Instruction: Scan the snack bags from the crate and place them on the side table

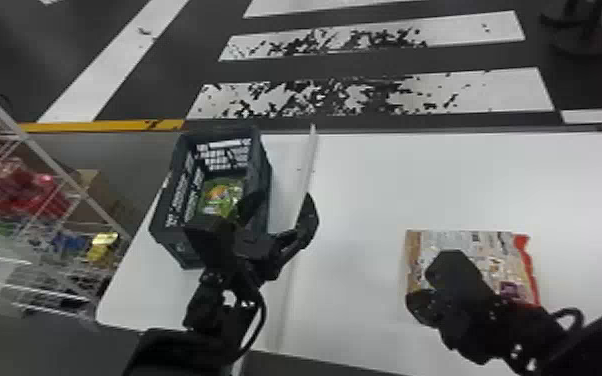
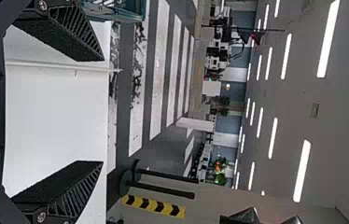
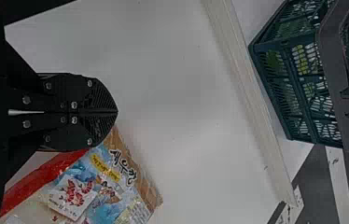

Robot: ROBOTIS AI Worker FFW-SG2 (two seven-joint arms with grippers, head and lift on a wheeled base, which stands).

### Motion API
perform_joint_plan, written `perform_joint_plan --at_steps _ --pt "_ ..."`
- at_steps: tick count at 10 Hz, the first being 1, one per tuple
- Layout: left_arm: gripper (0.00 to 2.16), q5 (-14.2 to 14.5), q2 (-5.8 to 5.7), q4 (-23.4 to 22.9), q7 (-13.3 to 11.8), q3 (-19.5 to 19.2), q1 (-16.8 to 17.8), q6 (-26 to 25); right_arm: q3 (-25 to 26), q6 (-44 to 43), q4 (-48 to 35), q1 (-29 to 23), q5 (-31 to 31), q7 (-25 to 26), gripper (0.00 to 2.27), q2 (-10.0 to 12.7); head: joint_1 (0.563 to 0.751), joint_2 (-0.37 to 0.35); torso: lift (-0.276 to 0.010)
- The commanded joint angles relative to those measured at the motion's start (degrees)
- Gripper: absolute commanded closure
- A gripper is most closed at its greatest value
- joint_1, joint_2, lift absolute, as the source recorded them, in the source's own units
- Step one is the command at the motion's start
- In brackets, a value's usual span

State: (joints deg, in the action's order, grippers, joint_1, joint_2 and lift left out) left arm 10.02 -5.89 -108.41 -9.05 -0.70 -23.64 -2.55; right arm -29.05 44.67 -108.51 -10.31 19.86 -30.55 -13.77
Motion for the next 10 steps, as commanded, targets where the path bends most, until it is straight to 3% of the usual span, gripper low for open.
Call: perform_joint_plan --at_steps 1,4,6,8,10 --pt "0.09 0.0 0.0 0.04 0.0 0.0 0.0 -0.05 -0.31 -1.12 3.3 1.87 1.06 0.85 2.26 0.85 0.695 0.246 -0.05" --pt "0.09 -0.09 0.09 0.13 0.0 0.09 0.18 -0.4 -0.49 -1.82 7.7 5.3 2.9 4.62 2.26 2.08 0.695 0.222 -0.05" --pt "0.09 -0.17 0.09 0.13 0.09 0.09 0.26 -0.58 -0.4 -3.05 9.54 6.35 2.9 10.34 2.26 2.87 0.695 0.206 -0.05" --pt "0.09 -0.09 -0.09 0.13 0.09 -0.09 0.18 -0.76 -1.54 -3.23 7.17 4.77 2.64 9.55 2.26 2.78 0.695 0.193 -0.05" --pt "0.09 -0.09 -0.09 0.13 0.09 0.09 0.26 -0.76 -3.39 -3.58 10.33 7.15 2.64 9.72 2.26 3.66 0.695 0.218 -0.05"
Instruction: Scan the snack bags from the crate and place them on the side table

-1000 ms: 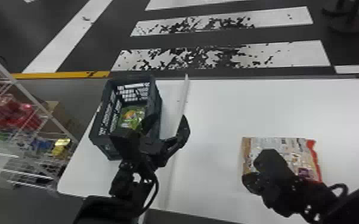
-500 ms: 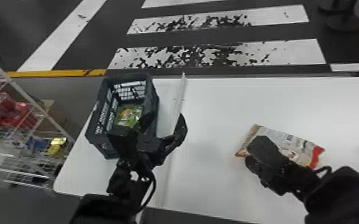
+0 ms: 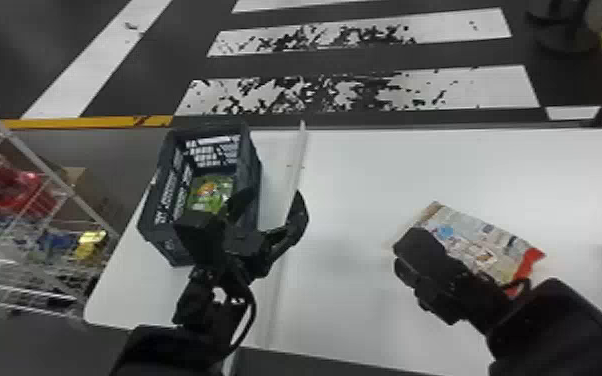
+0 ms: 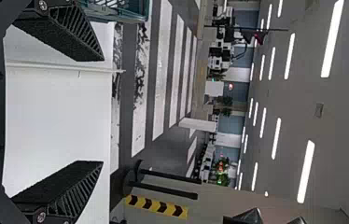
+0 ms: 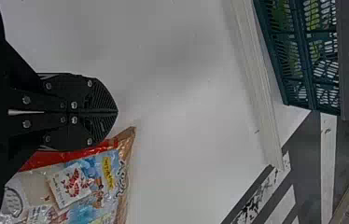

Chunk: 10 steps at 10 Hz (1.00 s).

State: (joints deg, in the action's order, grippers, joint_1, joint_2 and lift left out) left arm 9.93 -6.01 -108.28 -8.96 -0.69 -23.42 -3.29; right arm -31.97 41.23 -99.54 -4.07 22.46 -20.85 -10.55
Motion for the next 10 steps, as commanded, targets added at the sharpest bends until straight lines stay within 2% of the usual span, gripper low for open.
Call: perform_joint_plan --at_steps 1,4,10 --pt "0.09 0.0 -0.06 0.0 -0.01 0.08 0.04 -0.01 -0.55 -0.84 3.83 2.32 0.22 0.46 2.26 1.15 0.695 0.23 -0.05" --pt "0.09 0.35 -0.5 0.0 -0.01 0.08 0.13 -0.36 -0.55 -1.19 8.4 5.04 1.54 4.06 2.26 1.67 0.695 0.228 -0.05" --pt "0.09 0.35 -0.5 0.26 -0.01 0.43 0.57 -0.72 0.94 -0.13 15.96 8.47 1.1 21.55 2.26 3.34 0.695 0.129 -0.05"
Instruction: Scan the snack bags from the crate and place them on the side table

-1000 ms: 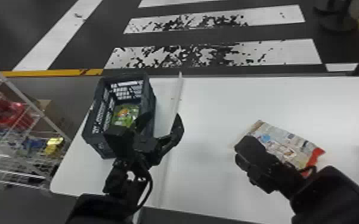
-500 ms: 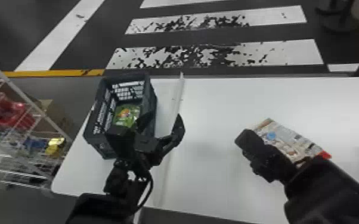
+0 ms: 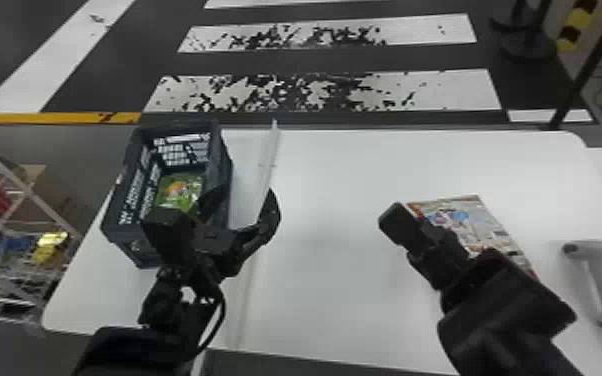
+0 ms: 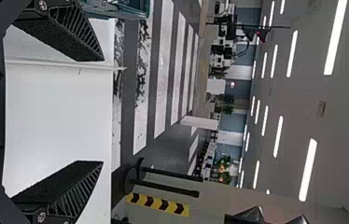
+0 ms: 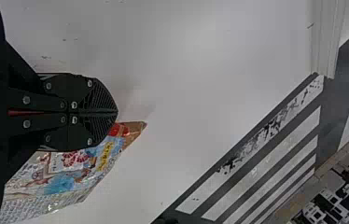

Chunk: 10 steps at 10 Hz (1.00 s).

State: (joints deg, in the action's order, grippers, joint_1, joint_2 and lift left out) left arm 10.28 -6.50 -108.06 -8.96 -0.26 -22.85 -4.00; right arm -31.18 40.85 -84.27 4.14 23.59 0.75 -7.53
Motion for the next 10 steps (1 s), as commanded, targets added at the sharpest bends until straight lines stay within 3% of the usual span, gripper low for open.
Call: perform_joint_plan --at_steps 1,9,10 --pt "0.09 0.0 0.0 0.13 0.0 0.17 0.0 0.0 0.42 0.25 1.04 0.34 -0.3 2.15 2.26 0.32 0.695 0.115 -0.05" --pt "0.09 -0.09 -0.09 0.13 -0.09 0.7 -0.18 0.0 2.44 -0.63 2.62 0.52 -1.0 6.64 2.26 1.2 0.695 0.073 -0.05" --pt "0.09 -0.09 -0.09 0.13 0.0 0.7 -0.18 0.17 2.79 -0.63 -0.89 -1.59 -1.09 6.37 2.26 1.11 0.695 0.071 -0.05"
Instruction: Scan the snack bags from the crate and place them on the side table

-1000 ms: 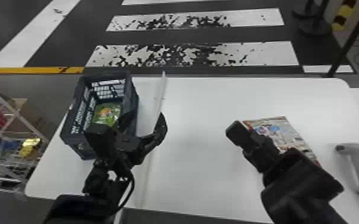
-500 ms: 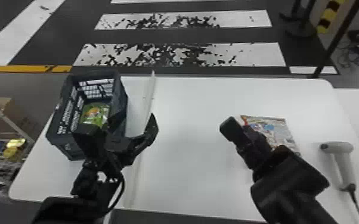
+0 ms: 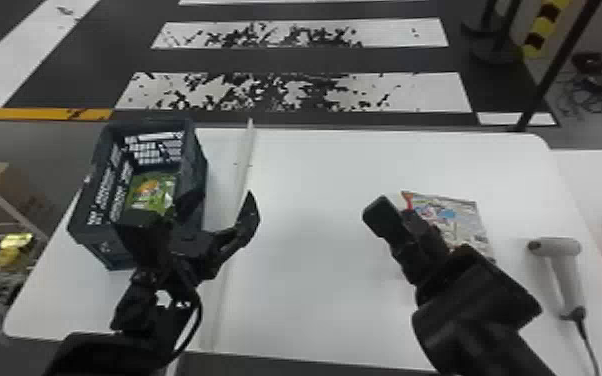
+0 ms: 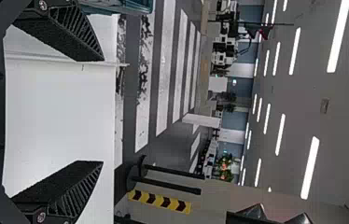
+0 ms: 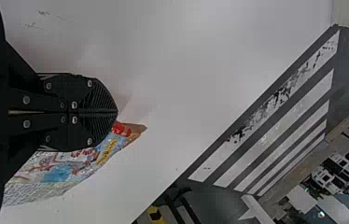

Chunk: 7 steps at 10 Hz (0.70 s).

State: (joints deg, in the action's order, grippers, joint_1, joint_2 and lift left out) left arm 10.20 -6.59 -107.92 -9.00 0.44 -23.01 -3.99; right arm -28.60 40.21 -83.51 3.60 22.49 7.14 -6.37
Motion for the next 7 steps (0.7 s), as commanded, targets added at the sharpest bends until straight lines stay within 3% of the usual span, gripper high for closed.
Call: perform_joint_plan --at_steps 1,3,4,6,7 --pt "0.09 0.0 0.0 -0.1 0.03 0.0 -0.01 -0.01 1.26 0.71 -9.92 -4.74 -2.02 -0.64 2.26 -0.48 0.695 0.072 -0.05" --pt "0.09 0.0 0.0 -0.62 -0.06 0.0 -0.1 -0.01 6.1 5.63 -25.39 -10.1 -6.23 -2.22 1.99 -1.01 0.695 0.097 -0.05" --pt "0.09 0.0 0.0 -0.8 0.03 0.09 -0.1 -0.01 9.0 8.27 -29.34 -11.33 -7.99 -3.72 1.67 -1.54 0.695 0.092 -0.05" --pt "0.09 -0.53 0.09 -1.42 1.44 1.05 0.08 -0.19 15.15 10.03 -33.3 -13.7 -10.01 -7.06 0.6 -1.71 0.695 0.064 -0.05" --pt "0.09 -1.06 0.18 -1.59 2.05 1.67 0.16 -0.19 17.7 11.96 -34.88 -14.94 -10.89 -7.14 0.25 -2.06 0.695 0.038 -0.05"
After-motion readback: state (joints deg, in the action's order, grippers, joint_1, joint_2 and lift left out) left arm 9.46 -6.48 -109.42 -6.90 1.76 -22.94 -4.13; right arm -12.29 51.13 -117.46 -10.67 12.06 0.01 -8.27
